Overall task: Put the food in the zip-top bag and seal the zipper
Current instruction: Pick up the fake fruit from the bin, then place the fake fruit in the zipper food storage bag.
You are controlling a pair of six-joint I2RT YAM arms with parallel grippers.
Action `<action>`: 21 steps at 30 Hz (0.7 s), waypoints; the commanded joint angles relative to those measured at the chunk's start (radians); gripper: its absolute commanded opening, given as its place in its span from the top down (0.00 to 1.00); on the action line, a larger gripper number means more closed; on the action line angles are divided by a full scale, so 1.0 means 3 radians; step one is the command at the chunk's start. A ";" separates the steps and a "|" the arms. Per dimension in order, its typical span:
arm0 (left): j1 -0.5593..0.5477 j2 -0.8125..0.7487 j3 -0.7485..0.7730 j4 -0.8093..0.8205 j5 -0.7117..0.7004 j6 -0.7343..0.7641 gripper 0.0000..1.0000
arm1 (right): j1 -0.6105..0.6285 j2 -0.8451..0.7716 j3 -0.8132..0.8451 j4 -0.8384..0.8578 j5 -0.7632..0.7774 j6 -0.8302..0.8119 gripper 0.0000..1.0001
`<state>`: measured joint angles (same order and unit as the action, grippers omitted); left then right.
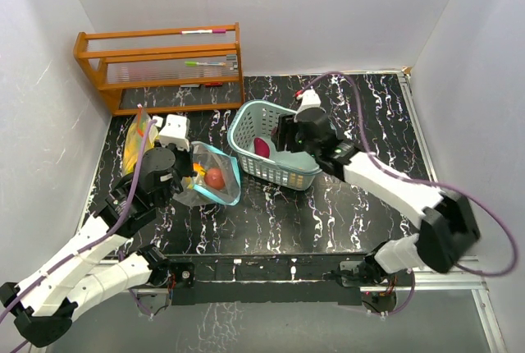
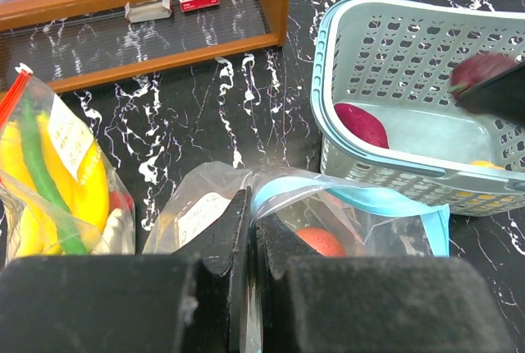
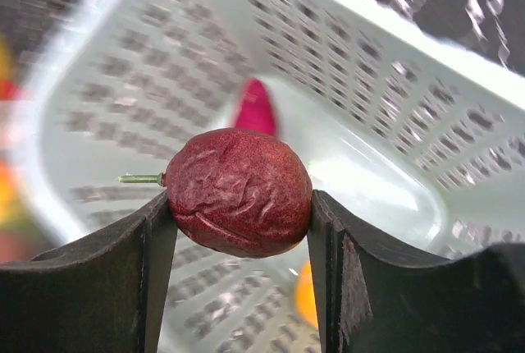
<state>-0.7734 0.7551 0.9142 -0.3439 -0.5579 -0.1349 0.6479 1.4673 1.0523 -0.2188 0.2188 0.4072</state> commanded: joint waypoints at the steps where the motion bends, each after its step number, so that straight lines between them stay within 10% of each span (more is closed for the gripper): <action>1: 0.0016 -0.0009 0.0042 0.0047 -0.0023 -0.0007 1.00 | 0.0018 -0.0673 -0.0079 0.0555 -0.1009 -0.0270 0.74; 11: 0.0016 0.0075 0.0057 0.0041 0.0049 -0.0061 1.00 | 0.0935 -0.0569 0.0276 0.0621 -0.1913 -0.0616 0.74; 21: 0.0016 -0.0008 0.0063 -0.0064 0.0117 -0.0128 1.00 | 0.1102 0.0016 0.0552 0.0826 -0.1367 -0.0392 0.73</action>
<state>-0.7734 0.7780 0.9146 -0.3561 -0.5350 -0.1547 0.9737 1.4319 1.1194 -0.0700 -0.3038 0.2615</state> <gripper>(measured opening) 0.012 0.587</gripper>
